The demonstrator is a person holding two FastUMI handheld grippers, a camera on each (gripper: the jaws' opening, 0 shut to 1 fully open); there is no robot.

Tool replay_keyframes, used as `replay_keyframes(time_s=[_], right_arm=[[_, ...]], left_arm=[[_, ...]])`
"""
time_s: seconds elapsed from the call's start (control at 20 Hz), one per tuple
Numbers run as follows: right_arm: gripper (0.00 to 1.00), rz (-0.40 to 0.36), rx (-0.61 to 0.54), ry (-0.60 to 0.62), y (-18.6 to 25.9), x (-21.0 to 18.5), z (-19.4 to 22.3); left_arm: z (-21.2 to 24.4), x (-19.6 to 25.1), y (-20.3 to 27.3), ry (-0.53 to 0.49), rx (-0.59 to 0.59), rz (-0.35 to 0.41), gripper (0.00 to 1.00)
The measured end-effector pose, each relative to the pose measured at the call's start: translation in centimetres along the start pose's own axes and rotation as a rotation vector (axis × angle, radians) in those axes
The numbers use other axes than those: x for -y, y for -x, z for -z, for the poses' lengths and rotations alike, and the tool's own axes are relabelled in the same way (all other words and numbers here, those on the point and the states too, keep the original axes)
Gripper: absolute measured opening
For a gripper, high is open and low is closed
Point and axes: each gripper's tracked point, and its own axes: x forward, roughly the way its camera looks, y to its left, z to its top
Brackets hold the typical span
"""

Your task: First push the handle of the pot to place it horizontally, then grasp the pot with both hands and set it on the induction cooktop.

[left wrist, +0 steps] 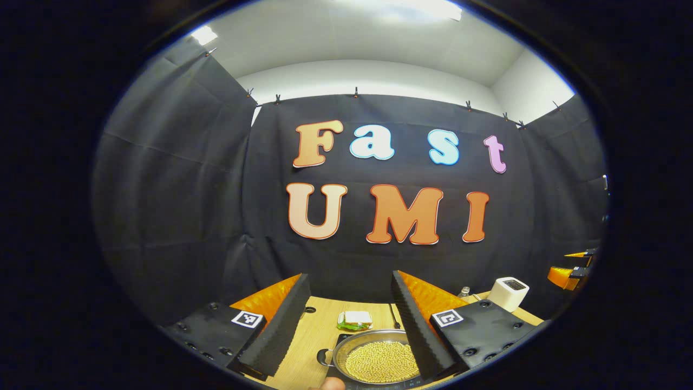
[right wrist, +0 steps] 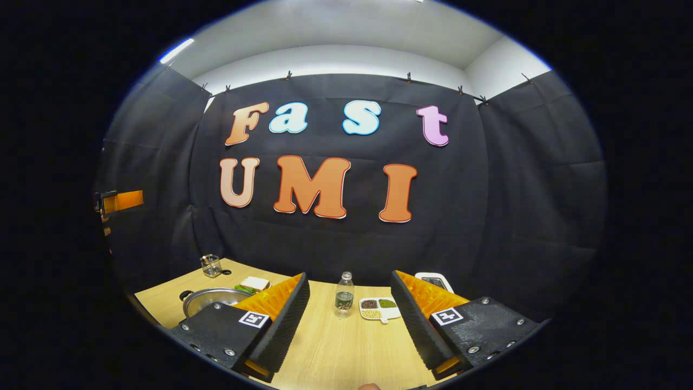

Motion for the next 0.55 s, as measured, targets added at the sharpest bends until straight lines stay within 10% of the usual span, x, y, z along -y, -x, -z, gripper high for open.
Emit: replay_keyframes(time_s=[0.55], right_arm=[[0.98, 0.075, 0.045, -0.036, 3.2, 5.5, -1.7]], left_arm=[[-1.6, -2.6, 1.3, 0.007, 0.056, -0.09, 0.99]])
